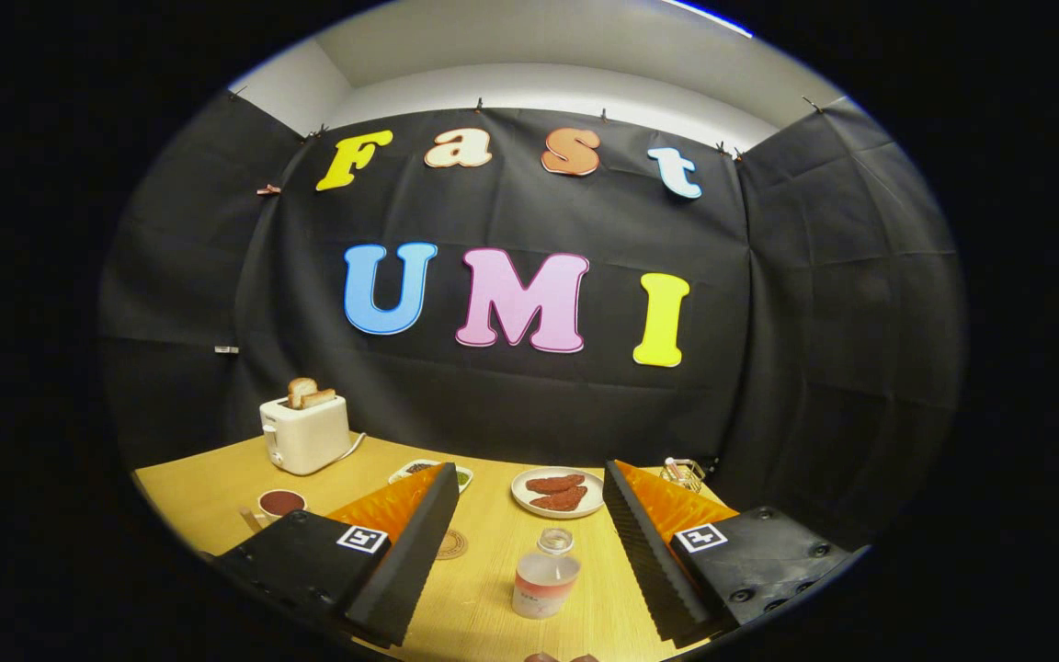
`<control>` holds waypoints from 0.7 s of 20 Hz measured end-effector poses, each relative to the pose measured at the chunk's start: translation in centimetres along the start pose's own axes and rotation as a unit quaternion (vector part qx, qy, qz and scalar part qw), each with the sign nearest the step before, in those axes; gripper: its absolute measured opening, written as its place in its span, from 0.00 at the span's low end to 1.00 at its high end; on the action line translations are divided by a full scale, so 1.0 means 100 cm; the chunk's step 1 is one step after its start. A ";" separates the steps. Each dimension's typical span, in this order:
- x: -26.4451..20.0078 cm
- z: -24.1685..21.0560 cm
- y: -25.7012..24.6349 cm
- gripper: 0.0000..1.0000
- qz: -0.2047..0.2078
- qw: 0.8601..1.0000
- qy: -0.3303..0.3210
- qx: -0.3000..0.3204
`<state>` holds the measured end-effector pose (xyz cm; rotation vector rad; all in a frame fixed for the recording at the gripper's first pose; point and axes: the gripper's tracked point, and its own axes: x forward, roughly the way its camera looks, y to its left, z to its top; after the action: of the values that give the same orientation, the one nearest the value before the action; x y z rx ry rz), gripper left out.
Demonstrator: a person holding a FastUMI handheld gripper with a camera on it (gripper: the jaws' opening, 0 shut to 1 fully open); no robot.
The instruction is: Take the bottle from table, then pour the juice into the cup, finally place the bottle on the coaster
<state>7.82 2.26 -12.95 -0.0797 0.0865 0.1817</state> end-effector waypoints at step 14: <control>0.062 -0.129 -0.015 0.97 0.024 0.999 0.039 0.000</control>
<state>13.12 0.72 -26.25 -0.0851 0.1665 0.2256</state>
